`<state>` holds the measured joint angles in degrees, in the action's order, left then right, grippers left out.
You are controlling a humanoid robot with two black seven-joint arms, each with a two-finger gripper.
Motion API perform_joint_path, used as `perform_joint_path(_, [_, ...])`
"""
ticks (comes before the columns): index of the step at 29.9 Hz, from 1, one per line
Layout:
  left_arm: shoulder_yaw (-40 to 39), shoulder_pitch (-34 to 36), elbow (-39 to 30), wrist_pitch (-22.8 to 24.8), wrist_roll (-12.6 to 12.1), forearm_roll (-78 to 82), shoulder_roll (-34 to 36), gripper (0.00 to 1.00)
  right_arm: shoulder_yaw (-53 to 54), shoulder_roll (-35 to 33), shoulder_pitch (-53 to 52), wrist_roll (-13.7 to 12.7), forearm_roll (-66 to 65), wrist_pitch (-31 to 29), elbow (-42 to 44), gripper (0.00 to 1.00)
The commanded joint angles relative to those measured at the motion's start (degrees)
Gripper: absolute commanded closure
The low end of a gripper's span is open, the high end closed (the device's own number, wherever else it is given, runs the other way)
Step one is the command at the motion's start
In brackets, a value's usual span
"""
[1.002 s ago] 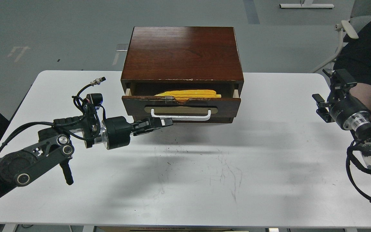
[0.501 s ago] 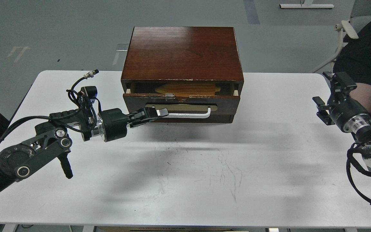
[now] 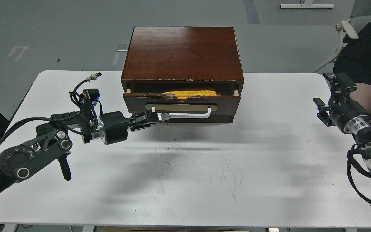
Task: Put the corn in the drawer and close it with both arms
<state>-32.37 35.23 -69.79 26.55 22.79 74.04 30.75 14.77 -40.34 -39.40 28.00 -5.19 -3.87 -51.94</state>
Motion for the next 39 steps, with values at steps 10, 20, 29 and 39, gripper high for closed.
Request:
perform_joint_path(10, [-0.06,0.1,0.53,-0.1,-0.02,0.31,0.01,1.0,0.0,-0.09,0.03,0.0,0.0,0.09,0.0,0.0])
perform_joint_path(20, [-0.32,0.63,3.35,-1.5,-0.11,0.23,0.01,1.0,0.0,-0.09,0.11,0.0,0.0,0.09,0.0,0.0])
perform_joint_path(29, [-0.41,1.42,5.54,-3.7,-0.11,0.23,-1.57,1.0,0.08,-0.09,0.46,0.0,0.0,0.17,0.0,0.0])
perform_joint_path(39, [-0.59,1.42,6.6,-5.37,-0.02,0.14,-2.01,1.0,0.08,-0.26,0.9,0.0,0.0,0.17,0.0,0.0])
